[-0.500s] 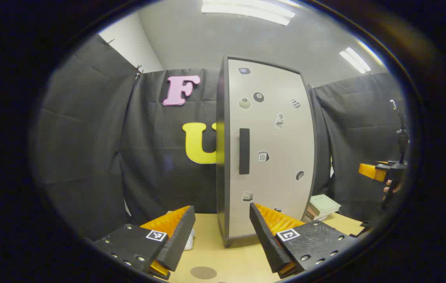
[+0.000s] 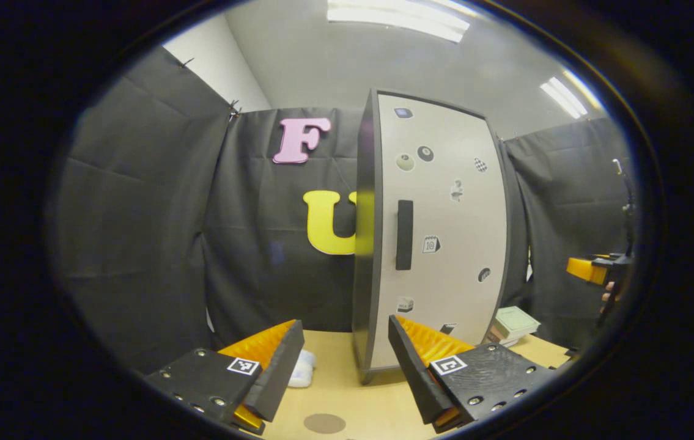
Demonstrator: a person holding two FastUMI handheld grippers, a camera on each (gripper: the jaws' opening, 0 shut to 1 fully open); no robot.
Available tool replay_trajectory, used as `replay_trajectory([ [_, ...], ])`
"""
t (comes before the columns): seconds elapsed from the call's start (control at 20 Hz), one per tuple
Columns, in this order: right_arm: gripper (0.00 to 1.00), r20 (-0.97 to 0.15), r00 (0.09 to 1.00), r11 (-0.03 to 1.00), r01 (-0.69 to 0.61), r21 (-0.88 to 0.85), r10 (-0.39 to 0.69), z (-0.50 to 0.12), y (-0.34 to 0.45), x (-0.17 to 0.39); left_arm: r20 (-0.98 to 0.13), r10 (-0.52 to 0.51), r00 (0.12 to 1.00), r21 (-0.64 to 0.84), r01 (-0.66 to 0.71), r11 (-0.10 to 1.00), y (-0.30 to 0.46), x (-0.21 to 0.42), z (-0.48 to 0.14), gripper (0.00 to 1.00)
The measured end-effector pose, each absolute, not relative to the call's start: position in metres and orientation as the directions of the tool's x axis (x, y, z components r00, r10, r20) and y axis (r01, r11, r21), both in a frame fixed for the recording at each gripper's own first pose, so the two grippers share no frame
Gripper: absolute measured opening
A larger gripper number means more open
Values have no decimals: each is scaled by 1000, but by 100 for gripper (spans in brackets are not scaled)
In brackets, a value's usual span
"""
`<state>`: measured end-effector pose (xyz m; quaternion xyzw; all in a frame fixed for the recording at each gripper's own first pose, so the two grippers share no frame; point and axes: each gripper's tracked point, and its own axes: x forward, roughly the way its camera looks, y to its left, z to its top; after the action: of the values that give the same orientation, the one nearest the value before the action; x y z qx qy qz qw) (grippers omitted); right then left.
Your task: Open the cabinet door with the right hand, grasp the bottle in the cabinet with the left hand and place it on the coaster, then close the cabinet door with the right hand.
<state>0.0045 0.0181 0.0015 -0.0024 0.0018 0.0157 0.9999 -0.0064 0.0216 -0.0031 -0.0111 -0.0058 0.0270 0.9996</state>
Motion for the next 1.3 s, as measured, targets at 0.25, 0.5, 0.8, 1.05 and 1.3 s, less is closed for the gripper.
replay_trajectory([
  [0.25,95,-2,998,998,-56,4,56,5,30,10,29,64,998,-2,-64,998,26,-7,5,84],
  [0.5,96,2,996,996,-91,3,91,16,48,15,41,79,996,-16,-78,997,31,-7,8,84],
  [0.8,95,-4,984,984,-180,-5,180,38,87,24,35,107,994,-34,-105,994,43,-15,-2,84],
  [1.05,96,-3,960,960,-278,11,278,67,139,38,24,142,990,-24,-142,990,56,-28,-10,86],
  [1.3,95,31,924,924,-382,-14,382,98,196,52,-2,167,986,-19,-167,986,70,-43,-24,84],
])
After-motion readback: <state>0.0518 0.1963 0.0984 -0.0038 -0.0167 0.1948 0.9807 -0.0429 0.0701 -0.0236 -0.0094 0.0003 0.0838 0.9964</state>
